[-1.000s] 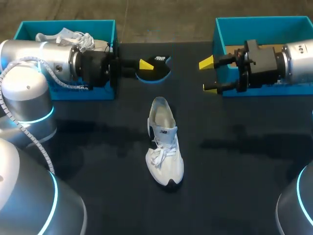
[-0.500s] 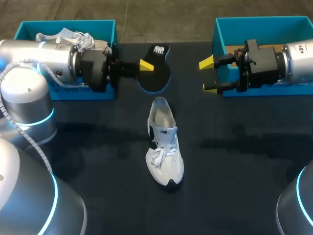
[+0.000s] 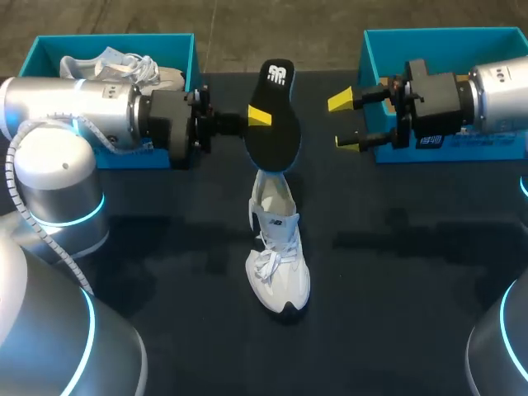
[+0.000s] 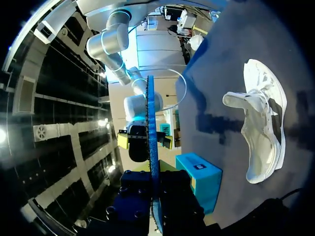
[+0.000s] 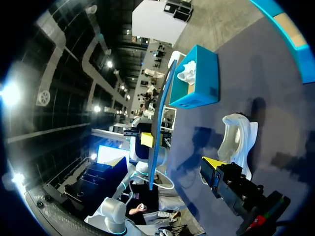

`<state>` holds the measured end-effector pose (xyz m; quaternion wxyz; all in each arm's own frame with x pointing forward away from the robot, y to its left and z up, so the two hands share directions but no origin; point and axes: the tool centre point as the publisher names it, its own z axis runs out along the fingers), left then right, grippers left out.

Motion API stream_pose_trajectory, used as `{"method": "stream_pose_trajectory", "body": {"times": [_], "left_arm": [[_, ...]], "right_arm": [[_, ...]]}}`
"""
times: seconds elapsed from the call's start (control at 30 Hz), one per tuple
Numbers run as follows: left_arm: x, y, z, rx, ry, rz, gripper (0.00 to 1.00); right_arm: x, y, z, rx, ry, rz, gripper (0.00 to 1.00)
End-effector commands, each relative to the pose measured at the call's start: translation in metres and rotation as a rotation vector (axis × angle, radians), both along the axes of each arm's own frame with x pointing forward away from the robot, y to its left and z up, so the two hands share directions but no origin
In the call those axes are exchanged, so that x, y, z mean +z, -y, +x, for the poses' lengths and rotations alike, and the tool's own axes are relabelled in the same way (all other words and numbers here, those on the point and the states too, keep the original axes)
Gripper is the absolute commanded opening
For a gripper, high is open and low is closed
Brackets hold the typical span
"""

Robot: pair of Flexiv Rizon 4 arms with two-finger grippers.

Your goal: Take the shoe out of the shoebox, open the shoe tongue, remove and reinsert the insole, then place the shoe into the shoebox

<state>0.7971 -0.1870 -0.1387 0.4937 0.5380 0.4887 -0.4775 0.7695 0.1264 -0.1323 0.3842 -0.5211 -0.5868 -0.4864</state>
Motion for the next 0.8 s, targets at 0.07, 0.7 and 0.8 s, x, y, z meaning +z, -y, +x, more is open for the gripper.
{"method": "stream_pose_trajectory", "body": {"times": [0.07,0.7,0.8], "left_arm": [[-0.001,0.014,0.008,-0.003,0.005,-0.004,0.0],[0.001,0.038,0.013,0.005,0.026,-0.046,0.0],[0.001,0.038,0.012,0.006,0.029,-0.052,0.0]], "right_arm": [[0.002,-0.016,0.007,0.016,0.004,0.003,1.0],[0.002,-0.044,0.005,0.044,-0.006,0.037,0.6],[0.002,-0.043,0.004,0.039,-0.005,0.037,0.49]]}}
